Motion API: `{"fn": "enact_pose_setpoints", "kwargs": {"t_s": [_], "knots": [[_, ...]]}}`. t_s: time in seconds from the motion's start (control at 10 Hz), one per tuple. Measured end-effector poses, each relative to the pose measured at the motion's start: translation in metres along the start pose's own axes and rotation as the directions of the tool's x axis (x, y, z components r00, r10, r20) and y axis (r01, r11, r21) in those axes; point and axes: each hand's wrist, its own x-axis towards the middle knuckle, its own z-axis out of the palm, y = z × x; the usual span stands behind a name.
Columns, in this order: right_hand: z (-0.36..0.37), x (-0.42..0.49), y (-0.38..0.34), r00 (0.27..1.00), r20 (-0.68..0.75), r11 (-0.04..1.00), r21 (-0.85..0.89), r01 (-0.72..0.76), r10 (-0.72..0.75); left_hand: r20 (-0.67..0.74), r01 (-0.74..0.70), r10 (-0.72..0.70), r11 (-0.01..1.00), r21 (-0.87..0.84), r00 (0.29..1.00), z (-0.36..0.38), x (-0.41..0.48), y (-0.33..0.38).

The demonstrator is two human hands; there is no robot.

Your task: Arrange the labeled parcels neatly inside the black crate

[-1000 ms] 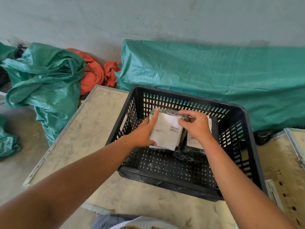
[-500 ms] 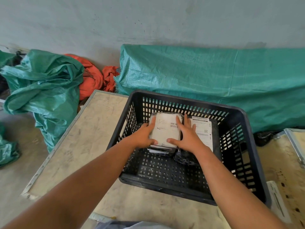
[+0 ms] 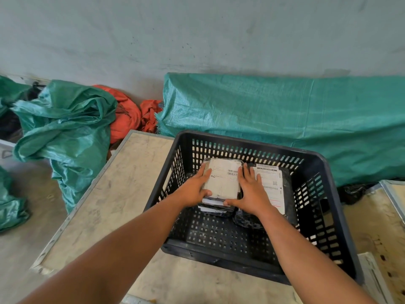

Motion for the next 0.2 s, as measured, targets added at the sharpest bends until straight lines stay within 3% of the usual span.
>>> {"fn": "enact_pose_setpoints", "kwargs": {"t_s": [0.1,0.2], "knots": [[-0.013,-0.005,-0.011,0.999,0.032,0.993,0.115,-0.024,0.021,-0.025,0.015,-0.017,0.997,-0.074,1.0,-0.005,-0.007,0.005],[-0.033,-0.014,-0.017,0.997,-0.063,0.933,0.36,-0.026,0.053,-0.169,0.023,-0.04,0.994,-0.106,0.985,-0.012,-0.01,0.021]]}}
